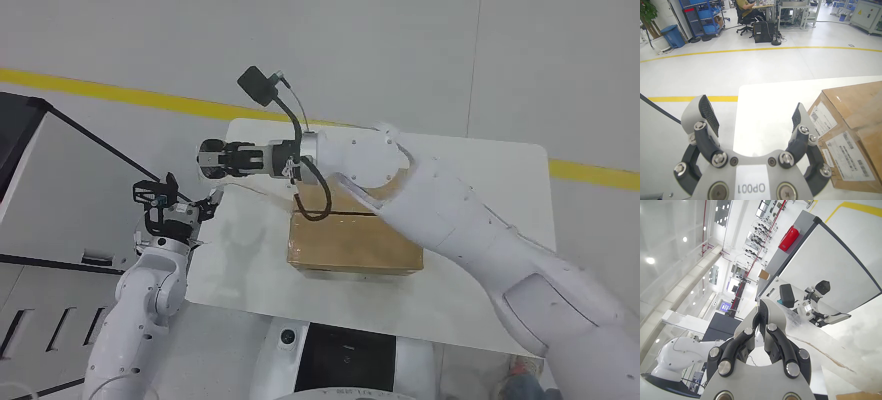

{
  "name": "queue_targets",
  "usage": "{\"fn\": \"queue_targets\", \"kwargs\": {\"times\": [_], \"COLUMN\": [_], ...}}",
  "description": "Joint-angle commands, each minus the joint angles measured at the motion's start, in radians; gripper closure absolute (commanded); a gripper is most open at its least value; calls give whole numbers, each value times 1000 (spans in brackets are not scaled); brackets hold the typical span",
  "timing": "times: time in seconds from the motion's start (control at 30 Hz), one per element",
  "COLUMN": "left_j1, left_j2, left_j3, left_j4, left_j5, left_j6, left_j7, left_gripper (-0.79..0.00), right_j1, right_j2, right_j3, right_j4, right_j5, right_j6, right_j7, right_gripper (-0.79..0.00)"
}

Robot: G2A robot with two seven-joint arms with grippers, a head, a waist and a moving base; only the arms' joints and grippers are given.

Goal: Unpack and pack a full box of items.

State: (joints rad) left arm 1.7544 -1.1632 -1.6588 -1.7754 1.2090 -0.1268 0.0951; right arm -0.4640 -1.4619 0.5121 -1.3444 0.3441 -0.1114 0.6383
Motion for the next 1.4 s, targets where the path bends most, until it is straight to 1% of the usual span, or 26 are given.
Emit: {"fn": "queue_targets", "kwargs": {"times": [0.0, 0.13, 0.27, 0.3, 0.33, 0.37, 0.43, 0.5, 0.53, 0.57, 0.63, 0.73, 1.03, 1.2, 1.37], "left_j1": [0, -7, -14, -14, -15, -15, -16, -17, -17, -17, -16, -15, -18, -19, -18], "left_j2": [0, -4, -5, -6, -6, -6, -6, -7, -7, -7, -7, -7, -9, -10, -10], "left_j3": [-2, 14, 24, 24, 25, 26, 28, 29, 29, 28, 27, 25, 23, 19, 8], "left_j4": [7, 24, 31, 32, 33, 35, 35, 35, 35, 34, 31, 30, 37, 49, 46], "left_j5": [-3, -1, 11, 15, 17, 21, 25, 27, 26, 26, 31, 29, 27, 42, 37], "left_j6": [-11, -11, -16, -20, -22, -25, -27, -30, -33, -36, -41, -46, -46, -40, -47], "left_j7": [11, 37, 50, 56, 58, 60, 61, 59, 55, 54, 52, 45, 32, 37, 34], "left_gripper": [-785, -785, -785, -785, -785, -785, -785, -785, -785, -785, -785, -785, -785, -785, -785], "right_j1": [17, 41, 44, 43, 42, 41, 41, 39, 38, 36, 31, 22, -21, -62, -121], "right_j2": [-16, -51, -75, -82, -85, -91, -97, -102, -103, -103, -104, -106, -102, -81, -49], "right_j3": [-12, -36, -47, -50, -50, -52, -51, -44, -39, -33, -22, -6, 45, 104, 175], "right_j4": [29, 98, 136, 144, 149, 154, 162, 169, 172, 176, 180, 181, 167, 135, 61], "right_j5": [0, -5, -9, -11, -13, -16, -26, -33, -35, -37, -44, -56, -78, -112, -169], "right_j6": [0, 0, 4, 0, -2, -3, -2, -3, -8, -10, -12, -13, -15, 1, 38], "right_j7": [-5, -7, -16, -18, -18, -18, -18, -13, -8, -5, 4, 13, 31, 44, 48], "right_gripper": [0, 0, 0, -157, -215, -292, -345, -416, -425, -416, -431, -391, -372, -363, -360]}}
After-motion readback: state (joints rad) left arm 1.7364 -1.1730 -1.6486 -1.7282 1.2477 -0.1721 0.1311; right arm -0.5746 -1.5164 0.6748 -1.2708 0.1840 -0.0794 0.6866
